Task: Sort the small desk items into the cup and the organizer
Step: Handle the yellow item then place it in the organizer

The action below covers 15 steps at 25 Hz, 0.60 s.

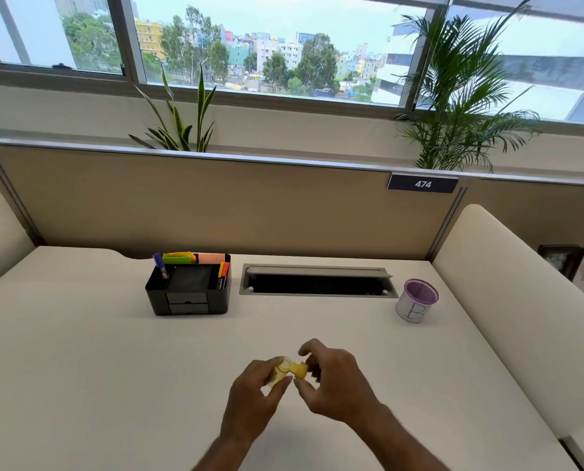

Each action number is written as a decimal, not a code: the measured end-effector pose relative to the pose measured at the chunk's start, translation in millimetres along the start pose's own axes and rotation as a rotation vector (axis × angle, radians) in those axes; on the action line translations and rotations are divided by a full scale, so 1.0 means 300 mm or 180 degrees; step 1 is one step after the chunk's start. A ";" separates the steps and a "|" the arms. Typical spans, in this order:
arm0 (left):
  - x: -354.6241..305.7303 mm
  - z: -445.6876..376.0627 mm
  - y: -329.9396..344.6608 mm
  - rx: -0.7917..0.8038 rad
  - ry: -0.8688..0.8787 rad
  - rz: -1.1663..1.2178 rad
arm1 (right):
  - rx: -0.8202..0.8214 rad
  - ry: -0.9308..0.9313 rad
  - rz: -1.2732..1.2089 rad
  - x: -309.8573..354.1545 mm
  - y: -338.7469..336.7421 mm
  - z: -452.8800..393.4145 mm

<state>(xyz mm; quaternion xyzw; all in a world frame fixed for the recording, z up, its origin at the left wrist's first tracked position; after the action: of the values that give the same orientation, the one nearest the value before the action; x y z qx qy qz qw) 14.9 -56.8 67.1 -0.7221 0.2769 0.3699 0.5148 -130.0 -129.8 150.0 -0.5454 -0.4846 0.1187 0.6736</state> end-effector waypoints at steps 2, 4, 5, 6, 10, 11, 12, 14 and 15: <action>-0.016 0.007 -0.004 0.0015 0.0059 -0.0034 | 0.0025 -0.0049 0.0138 0.012 -0.019 -0.009; -0.029 0.014 -0.007 0.0041 0.0120 -0.0077 | 0.0095 -0.0109 0.0233 0.018 -0.027 -0.018; -0.037 0.019 -0.010 0.0049 0.0154 -0.0095 | 0.0155 -0.0130 0.0240 0.022 -0.027 -0.021; -0.045 0.023 -0.013 0.0058 0.0193 -0.0119 | 0.0231 -0.0148 0.0233 0.025 -0.024 -0.023; -0.075 0.034 -0.019 0.0059 0.0354 -0.0219 | 0.0438 -0.0219 0.0278 0.043 -0.010 -0.024; -0.080 0.033 -0.020 0.0056 0.0366 -0.0230 | 0.0478 -0.0234 0.0283 0.045 -0.010 -0.026; -0.086 0.033 -0.021 0.0057 0.0386 -0.0252 | 0.0532 -0.0248 0.0315 0.048 -0.011 -0.027; -0.095 0.035 -0.019 0.0074 0.0423 -0.0294 | 0.0623 -0.0272 0.0418 0.051 -0.016 -0.026; -0.100 0.035 -0.017 0.0091 0.0433 -0.0302 | 0.0644 -0.0280 0.0447 0.051 -0.020 -0.027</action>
<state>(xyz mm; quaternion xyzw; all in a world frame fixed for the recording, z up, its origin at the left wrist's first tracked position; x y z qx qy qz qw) -0.8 -44.5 92.3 -0.7505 0.2820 0.2912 0.5220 -118.2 -126.6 163.5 -0.5015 -0.4598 0.2375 0.6933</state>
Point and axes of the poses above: each hand's wrist, its own z-axis away from the middle knuckle, its own y-axis out of the palm, x = y × z, the point moved 4 cm from there along -z, towards the middle knuckle, and after that the axes turned 14 degrees about x, right-handed, at the moved point
